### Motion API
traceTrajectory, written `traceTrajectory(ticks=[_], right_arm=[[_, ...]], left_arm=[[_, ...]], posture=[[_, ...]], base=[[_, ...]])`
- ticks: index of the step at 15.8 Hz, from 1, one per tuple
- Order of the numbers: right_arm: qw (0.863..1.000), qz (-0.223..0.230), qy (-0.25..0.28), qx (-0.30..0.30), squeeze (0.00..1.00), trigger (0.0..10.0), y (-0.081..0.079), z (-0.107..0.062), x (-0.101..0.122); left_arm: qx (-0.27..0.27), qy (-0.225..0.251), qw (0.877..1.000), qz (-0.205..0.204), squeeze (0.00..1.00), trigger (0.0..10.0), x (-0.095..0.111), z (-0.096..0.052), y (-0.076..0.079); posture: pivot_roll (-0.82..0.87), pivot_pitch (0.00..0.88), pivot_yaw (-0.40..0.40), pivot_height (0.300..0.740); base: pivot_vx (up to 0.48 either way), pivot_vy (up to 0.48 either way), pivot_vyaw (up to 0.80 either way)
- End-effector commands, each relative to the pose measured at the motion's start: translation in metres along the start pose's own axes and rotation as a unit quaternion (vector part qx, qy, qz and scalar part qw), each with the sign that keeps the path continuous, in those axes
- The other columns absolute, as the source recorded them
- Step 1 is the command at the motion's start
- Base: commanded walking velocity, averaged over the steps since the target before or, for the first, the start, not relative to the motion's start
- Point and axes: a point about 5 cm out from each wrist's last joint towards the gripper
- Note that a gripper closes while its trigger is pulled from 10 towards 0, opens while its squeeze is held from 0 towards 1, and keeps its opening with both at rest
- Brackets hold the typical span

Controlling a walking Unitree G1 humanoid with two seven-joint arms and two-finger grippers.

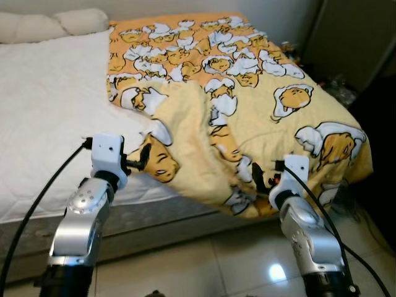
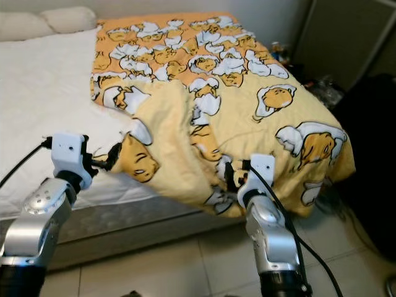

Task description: Clean up the room

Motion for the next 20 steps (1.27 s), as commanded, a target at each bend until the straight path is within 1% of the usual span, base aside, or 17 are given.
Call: traceTrajectory(ticks=[1, 2, 3, 10, 12, 13, 15, 16, 17, 18, 19, 20], right_arm=[[1.0, -0.004, 0.009, 0.007, 1.0, 10.0, -0.0042, 0.0014, 0.0044], [1.0, -0.005, 0.009, 0.007, 1.0, 10.0, -0.004, 0.002, 0.0044], [1.0, -0.005, 0.009, 0.007, 1.0, 10.0, -0.0042, 0.0024, 0.0048], [1.0, -0.003, 0.011, 0.01, 1.0, 10.0, -0.0073, 0.0051, 0.006], [1.0, -0.002, 0.011, 0.01, 0.96, 10.0, -0.0073, 0.0053, 0.0056], [1.0, -0.002, 0.011, 0.009, 0.91, 10.0, -0.0074, 0.0046, 0.0049], [1.0, -0.001, 0.011, 0.008, 0.71, 10.0, -0.0074, 0.0034, 0.0032], [1.0, -0.001, 0.01, 0.008, 0.67, 10.0, -0.0073, 0.0033, 0.0026], [1.0, 0.0, 0.01, 0.007, 0.65, 10.0, -0.0072, 0.0033, 0.0025], [1.0, 0.0, 0.011, 0.007, 0.6, 10.0, -0.0068, 0.0035, 0.0031], [1.0, 0.0, 0.012, 0.006, 0.48, 10.0, -0.0066, 0.0036, 0.0035], [1.0, -0.001, 0.012, 0.005, 0.31, 10.0, -0.0061, 0.0035, 0.0036]], left_arm=[[0.011, 0.005, 1.0, 0.003, 1.0, 10.0, 0.0044, 0.0005, -0.006], [0.01, 0.007, 1.0, 0.012, 1.0, 10.0, 0.0053, 0.0007, -0.0073], [0.011, 0.008, 1.0, 0.013, 1.0, 10.0, 0.0053, 0.0001, -0.0089], [0.016, 0.007, 1.0, 0.007, 1.0, 10.0, 0.0047, -0.0021, -0.0103], [0.015, 0.007, 1.0, 0.01, 1.0, 10.0, 0.0054, -0.0016, -0.011], [0.014, 0.007, 1.0, 0.011, 1.0, 10.0, 0.0054, -0.0022, -0.0113], [0.012, 0.006, 1.0, 0.01, 1.0, 10.0, 0.0041, -0.0034, -0.0103], [0.011, 0.005, 1.0, 0.009, 1.0, 10.0, 0.003, -0.0036, -0.0093], [0.01, 0.005, 1.0, 0.008, 1.0, 10.0, 0.0025, -0.0039, -0.0088], [0.009, 0.005, 1.0, 0.007, 1.0, 10.0, 0.0023, -0.0038, -0.0086], [0.008, 0.007, 1.0, 0.002, 1.0, 10.0, 0.0022, -0.0036, -0.0083], [0.01, 0.007, 1.0, -0.009, 1.0, 10.0, 0.0017, -0.0035, -0.0079]], posture=[[0.0, 0.0, 0.033, 0.74], [0.0, 0.0, 0.033, 0.74], [0.0, 0.0, 0.032, 0.74], [0.02, 0.0, 0.029, 0.74], [0.02, 0.0, 0.031, 0.74], [0.01, 0.0, 0.033, 0.74], [0.01, 0.0, 0.034, 0.74], [0.01, 0.0, 0.035, 0.74], [0.01, 0.0, 0.037, 0.74], [0.01, 0.0, 0.04, 0.74], [0.01, 0.0, 0.041, 0.74], [0.01, 0.0, 0.04, 0.74]], base=[[0.0, 0.405, -0.46], [0.0, 0.409, -0.47], [0.0, 0.409, -0.46], [0.0, 0.408, -0.46], [0.0, 0.411, -0.46], [0.0, 0.409, -0.46], [0.0, 0.412, -0.46], [0.0, 0.409, -0.46], [0.0, 0.409, -0.47], [0.0, 0.409, -0.47], [0.0, 0.409, -0.46], [0.0, 0.315, -0.46]])
Point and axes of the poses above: a point about 5 cm out from each wrist's last joint towards the gripper, its own z axis pointing out of the wrist towards the gripper, its own x axis along the axis of the wrist's last joint, y = z × x, and after that the axes turned 5 degrees about -z, right-handed
